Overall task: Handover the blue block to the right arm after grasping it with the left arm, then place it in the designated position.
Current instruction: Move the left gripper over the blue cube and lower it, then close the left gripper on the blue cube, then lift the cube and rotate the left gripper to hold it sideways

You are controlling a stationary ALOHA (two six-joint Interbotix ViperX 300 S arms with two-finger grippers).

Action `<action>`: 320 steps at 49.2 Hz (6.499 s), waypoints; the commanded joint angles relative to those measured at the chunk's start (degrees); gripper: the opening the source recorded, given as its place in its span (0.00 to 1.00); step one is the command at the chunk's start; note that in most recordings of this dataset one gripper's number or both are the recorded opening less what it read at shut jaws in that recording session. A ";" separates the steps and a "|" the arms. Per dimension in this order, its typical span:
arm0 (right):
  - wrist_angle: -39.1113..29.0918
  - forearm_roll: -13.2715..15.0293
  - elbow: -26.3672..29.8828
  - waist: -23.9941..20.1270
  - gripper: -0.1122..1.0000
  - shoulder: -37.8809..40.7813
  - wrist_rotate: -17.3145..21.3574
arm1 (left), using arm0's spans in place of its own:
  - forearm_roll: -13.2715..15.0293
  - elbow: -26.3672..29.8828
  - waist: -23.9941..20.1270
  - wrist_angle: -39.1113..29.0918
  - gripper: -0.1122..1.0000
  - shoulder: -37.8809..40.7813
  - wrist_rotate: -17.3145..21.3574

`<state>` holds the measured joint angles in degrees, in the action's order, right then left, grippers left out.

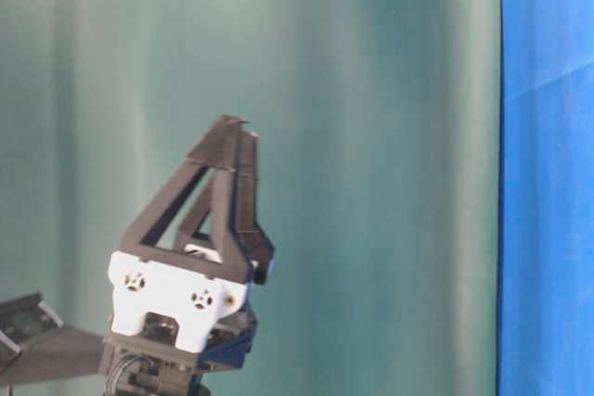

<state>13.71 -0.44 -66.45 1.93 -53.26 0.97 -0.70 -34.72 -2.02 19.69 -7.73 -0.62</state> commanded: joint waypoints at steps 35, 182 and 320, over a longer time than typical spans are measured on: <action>0.09 0.00 1.49 0.09 0.97 0.70 0.00 | -0.09 27.51 0.53 -61.61 0.93 7.65 0.00; 0.18 0.00 0.97 0.35 0.97 3.96 0.00 | -0.09 16.26 1.85 -37.88 0.67 26.81 0.26; 0.26 -0.09 0.97 0.35 0.97 4.66 0.09 | -0.79 32.61 2.72 -68.99 0.53 9.49 0.35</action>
<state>13.45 -0.44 -66.53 2.20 -48.78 0.97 -1.32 -3.52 0.62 -49.57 4.04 -0.18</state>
